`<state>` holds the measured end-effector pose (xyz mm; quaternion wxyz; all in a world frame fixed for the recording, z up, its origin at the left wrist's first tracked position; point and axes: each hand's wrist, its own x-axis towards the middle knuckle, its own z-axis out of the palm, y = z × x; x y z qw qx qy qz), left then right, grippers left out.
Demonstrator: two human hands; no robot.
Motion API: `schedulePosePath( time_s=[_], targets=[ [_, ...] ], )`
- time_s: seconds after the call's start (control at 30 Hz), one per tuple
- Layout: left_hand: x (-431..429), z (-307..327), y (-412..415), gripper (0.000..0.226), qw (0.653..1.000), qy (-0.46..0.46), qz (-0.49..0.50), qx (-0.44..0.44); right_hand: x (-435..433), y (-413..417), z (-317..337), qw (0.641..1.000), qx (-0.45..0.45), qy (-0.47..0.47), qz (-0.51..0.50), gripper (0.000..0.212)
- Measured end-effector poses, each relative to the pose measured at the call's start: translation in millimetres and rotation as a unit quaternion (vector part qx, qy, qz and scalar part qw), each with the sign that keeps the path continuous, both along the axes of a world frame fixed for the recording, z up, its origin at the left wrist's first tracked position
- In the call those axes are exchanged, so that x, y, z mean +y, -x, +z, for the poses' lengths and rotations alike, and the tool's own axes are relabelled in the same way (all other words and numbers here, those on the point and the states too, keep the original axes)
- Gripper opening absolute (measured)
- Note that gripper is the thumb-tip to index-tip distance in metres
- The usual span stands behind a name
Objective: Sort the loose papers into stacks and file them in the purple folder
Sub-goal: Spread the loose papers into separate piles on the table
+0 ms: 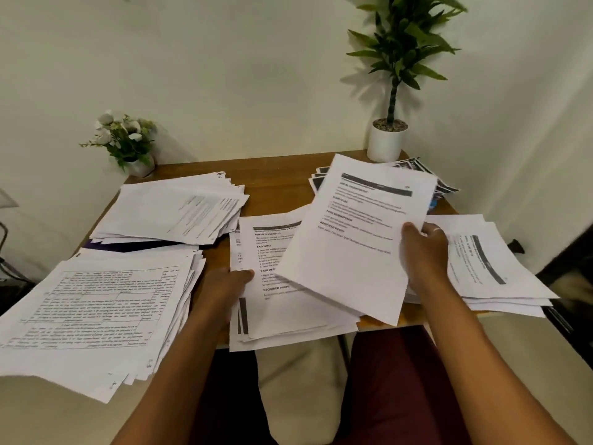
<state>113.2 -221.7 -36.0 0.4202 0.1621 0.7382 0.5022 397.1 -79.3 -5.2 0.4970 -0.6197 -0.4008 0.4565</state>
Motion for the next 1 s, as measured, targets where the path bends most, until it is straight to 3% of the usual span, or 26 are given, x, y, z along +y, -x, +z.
schedulePosePath(
  time_s=[0.2, 0.33, 0.47, 0.57, 0.67, 0.73, 0.83, 0.9, 1.0],
  targets=[
    [4.4, -1.0, -0.8, 0.018, 1.0, -0.006, -0.004, -0.011, -12.2, -48.5, -14.0, 0.986, 0.018, -0.014, -0.163, 0.031],
    [5.2, -4.0, 2.0, 0.028, 0.999, -0.016, 0.0, -0.042, -18.7, -65.3, -22.5, 0.971, -0.038, -0.074, -0.225, 0.042],
    [5.8, -2.8, 2.7, 0.029, 0.998, -0.016, 0.0, -0.062, -26.1, -64.3, -31.2, 0.968, -0.144, -0.05, -0.2, 0.055],
    [4.3, -1.3, 2.3, 0.03, 0.998, -0.014, 0.001, -0.067, -32.9, -59.3, -39.5, 0.929, -0.314, -0.043, -0.191, 0.076],
    [3.1, 0.5, 1.0, 0.028, 0.998, -0.007, -0.013, -0.054, -35.4, -51.7, -42.4, 0.904, -0.363, -0.115, -0.195, 0.085],
    [2.9, 0.2, 0.7, 0.028, 0.999, -0.004, -0.018, -0.043, -35.8, -37.8, -36.2, 0.913, -0.342, -0.171, -0.144, 0.075],
    [1.2, -1.3, 2.8, 0.026, 0.999, -0.008, -0.018, -0.037, -34.4, -3.5, -25.8, 0.956, -0.236, -0.164, 0.062, 0.045],
    [-2.6, -1.1, 2.9, 0.025, 0.998, -0.02, -0.03, -0.041, -35.6, 21.6, -22.6, 0.944, -0.243, -0.127, 0.182, 0.039],
    [-10.0, -0.7, 3.2, 0.026, 0.998, -0.026, -0.042, -0.047, -31.5, 53.8, -23.7, 0.916, -0.275, -0.082, 0.282, 0.047]
  ],
)
